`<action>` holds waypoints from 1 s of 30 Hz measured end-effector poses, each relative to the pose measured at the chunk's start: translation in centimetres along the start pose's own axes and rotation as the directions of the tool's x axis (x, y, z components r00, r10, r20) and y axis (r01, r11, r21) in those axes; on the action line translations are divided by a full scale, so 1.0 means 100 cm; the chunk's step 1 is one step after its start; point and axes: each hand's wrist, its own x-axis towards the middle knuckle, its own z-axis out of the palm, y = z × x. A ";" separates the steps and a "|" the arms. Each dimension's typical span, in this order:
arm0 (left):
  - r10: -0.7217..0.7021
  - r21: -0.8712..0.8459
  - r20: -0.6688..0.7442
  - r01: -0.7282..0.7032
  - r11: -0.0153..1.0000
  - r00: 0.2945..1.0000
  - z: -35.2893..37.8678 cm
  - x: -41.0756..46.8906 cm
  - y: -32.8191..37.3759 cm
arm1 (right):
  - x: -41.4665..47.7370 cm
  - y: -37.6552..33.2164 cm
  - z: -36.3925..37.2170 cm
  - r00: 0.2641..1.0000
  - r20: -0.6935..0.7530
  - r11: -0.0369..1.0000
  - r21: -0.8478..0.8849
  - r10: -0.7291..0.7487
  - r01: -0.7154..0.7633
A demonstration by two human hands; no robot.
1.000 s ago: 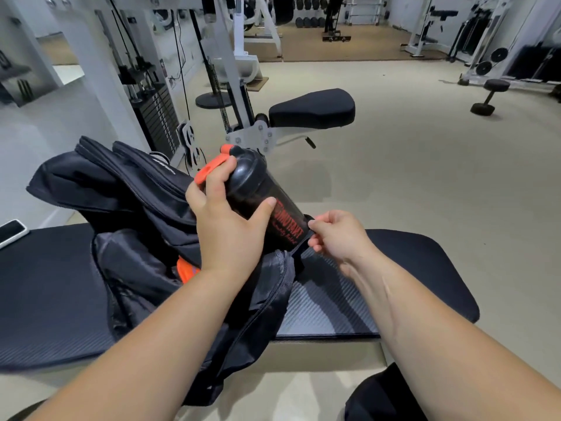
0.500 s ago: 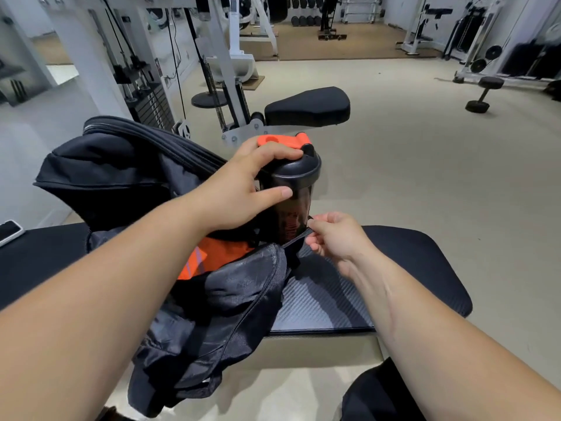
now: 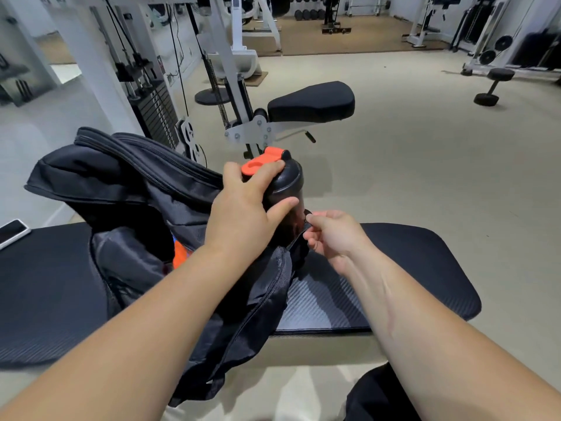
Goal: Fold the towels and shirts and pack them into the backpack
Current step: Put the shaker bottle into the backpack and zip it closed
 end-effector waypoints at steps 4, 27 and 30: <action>0.067 -0.095 0.119 -0.056 0.994 0.991 0.003 0.006 -0.001 | 0.001 -0.001 -0.005 1.000 -0.007 1.000 -0.022 0.000 -0.001; -0.038 0.083 0.093 0.031 0.996 0.995 0.019 -0.002 0.007 | 0.003 -0.007 -0.001 1.000 -0.008 0.998 -0.065 -0.024 0.024; 0.014 0.082 0.126 -0.024 0.996 0.992 0.021 -0.006 0.001 | 0.001 -0.009 -0.003 0.999 -0.003 0.996 -0.077 -0.042 0.042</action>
